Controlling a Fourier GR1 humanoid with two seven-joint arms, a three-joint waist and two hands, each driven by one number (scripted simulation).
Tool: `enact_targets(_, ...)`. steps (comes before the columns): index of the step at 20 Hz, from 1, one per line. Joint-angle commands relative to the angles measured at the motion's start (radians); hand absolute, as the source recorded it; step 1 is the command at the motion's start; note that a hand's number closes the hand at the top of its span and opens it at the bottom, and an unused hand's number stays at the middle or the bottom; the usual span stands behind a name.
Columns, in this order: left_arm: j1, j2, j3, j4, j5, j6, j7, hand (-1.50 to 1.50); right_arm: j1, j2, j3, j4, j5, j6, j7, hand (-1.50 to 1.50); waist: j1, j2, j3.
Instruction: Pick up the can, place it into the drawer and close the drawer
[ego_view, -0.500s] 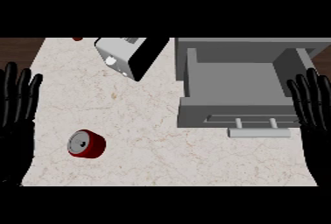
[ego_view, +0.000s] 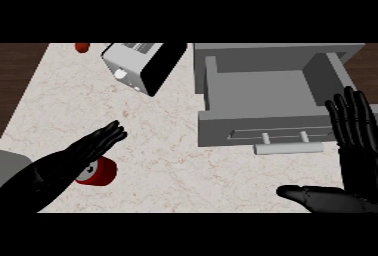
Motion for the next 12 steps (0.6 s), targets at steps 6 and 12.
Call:
enact_targets(6,0.053,0.411,0.233,0.27,0.364,-0.582,-0.125,-1.5,0.067,-0.038,-0.138,0.006,-0.074,-0.012,0.074,-1.5,0.034,-0.013,0.004)
enact_targets(12,0.005,0.508,0.322,0.492,0.435,-0.774,-0.15,-1.5,0.204,-0.063,-0.204,-0.065,-0.173,0.063,0.066,-1.5,0.028,-0.016,0.004)
